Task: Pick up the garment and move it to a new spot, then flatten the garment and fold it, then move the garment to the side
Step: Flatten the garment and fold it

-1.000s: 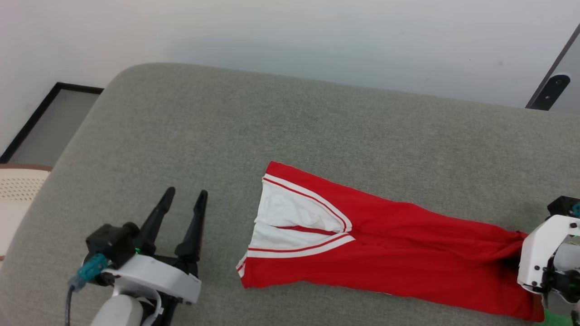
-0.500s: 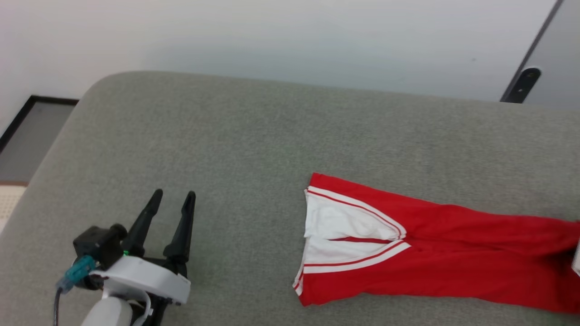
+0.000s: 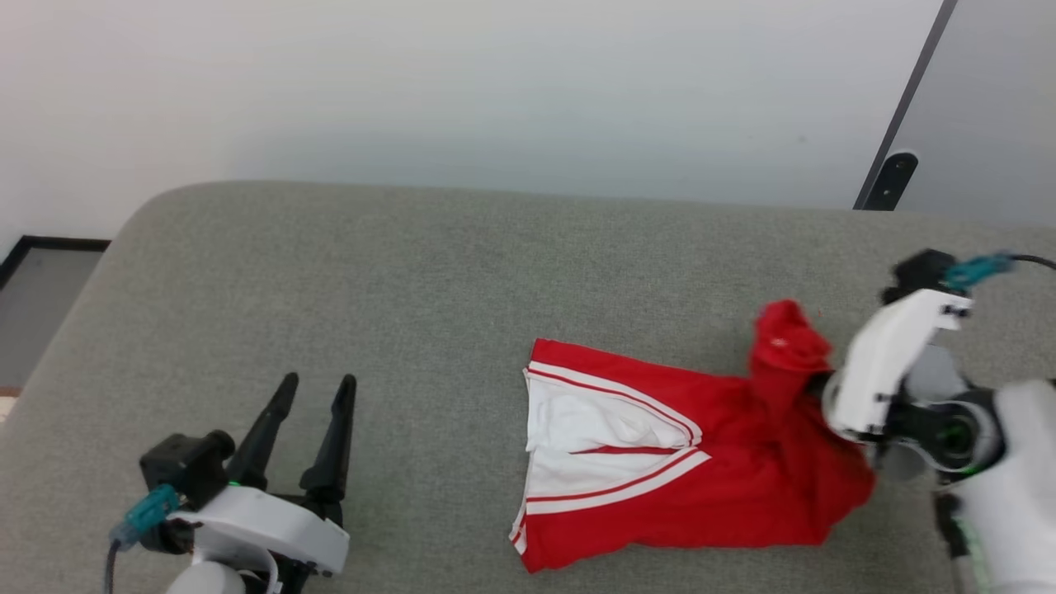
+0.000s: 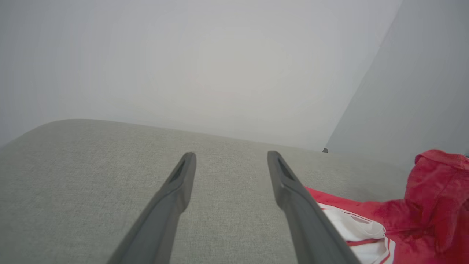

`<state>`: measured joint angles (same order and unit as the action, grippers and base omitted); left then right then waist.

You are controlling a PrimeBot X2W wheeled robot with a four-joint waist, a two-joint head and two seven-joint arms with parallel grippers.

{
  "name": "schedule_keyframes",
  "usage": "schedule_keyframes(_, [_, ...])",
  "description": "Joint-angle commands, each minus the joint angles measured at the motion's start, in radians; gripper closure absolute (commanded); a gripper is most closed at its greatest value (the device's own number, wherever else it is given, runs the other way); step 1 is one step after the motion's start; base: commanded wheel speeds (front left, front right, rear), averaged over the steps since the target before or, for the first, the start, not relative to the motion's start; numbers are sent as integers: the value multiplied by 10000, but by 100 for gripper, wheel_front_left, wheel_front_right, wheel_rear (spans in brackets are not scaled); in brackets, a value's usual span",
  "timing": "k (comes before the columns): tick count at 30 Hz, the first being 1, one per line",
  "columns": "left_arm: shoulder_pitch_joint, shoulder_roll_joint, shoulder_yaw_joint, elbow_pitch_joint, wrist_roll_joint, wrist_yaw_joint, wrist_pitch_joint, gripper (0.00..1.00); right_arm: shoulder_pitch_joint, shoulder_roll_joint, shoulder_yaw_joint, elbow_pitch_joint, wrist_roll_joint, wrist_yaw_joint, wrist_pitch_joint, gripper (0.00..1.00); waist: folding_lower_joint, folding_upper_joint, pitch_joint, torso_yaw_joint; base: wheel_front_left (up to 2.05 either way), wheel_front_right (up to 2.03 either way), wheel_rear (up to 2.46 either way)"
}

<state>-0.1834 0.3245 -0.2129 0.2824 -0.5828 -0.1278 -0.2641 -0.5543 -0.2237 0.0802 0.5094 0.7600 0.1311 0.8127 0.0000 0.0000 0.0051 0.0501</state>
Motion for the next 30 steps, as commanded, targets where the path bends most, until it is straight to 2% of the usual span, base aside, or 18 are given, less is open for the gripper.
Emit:
schedule_keyframes(1, [-105,5,-89,54,-73,-33,30,0,206,450,6,-511,-366,-9,208,100,0,0,-68,92,0,0,0])
schedule_keyframes(3, [-227,-14,-226,69,-92,-34,47,0,333,1004,-9,-1031,-691,-9,458,100,0,0,-74,218,0,0,0])
schedule_keyframes(7, [-497,-86,-504,137,-182,-35,55,0,471,1532,29,-1638,-1355,-9,770,100,0,0,-37,612,0,0,0])
schedule_keyframes(13, [-920,-192,-916,324,-326,-33,57,0,352,1732,352,-1509,-2053,-9,587,100,0,0,92,1366,0,0,0])
schedule_keyframes(19, [-1204,-237,-1203,503,-457,-33,42,0,39,1745,1096,-702,-2174,-9,126,100,0,0,253,1928,0,0,0])
schedule_keyframes(30, [-1771,-359,-1635,905,-830,-33,1,0,-1116,1739,2363,2323,-3525,-10,-372,100,0,0,590,2557,0,0,0])
